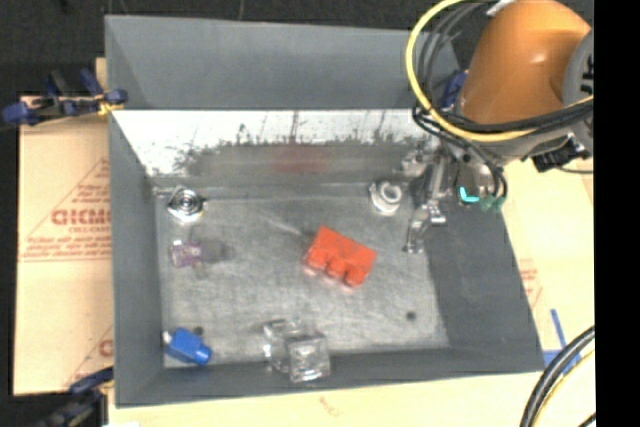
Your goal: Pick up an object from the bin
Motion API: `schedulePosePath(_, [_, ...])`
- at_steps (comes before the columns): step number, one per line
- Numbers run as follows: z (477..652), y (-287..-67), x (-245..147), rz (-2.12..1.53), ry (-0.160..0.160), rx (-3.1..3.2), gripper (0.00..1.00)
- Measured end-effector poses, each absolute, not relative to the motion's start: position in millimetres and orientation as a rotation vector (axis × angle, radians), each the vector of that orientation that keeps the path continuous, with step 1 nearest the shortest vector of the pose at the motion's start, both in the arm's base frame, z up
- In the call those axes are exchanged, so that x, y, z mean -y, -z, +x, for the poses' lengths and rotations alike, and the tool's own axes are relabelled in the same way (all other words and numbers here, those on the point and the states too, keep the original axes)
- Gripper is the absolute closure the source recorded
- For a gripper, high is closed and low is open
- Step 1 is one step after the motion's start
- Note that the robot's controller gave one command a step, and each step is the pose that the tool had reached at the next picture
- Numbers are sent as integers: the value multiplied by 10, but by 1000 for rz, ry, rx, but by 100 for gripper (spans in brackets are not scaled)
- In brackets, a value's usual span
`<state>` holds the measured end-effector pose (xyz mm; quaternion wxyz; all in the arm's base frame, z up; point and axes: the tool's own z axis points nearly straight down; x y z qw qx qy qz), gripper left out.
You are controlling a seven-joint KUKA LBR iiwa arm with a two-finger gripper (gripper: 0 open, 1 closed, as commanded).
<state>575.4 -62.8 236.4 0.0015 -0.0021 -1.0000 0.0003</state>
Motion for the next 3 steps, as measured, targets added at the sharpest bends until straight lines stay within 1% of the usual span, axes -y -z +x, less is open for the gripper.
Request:
schedulePosePath(1, [6264,-2711,761,489,-4,3112,0])
schedulePosePath(2, [6074,-876,110,537,3,3091,0])
schedulePosePath(3, [6083,-897,126,538,-1,3097,100])
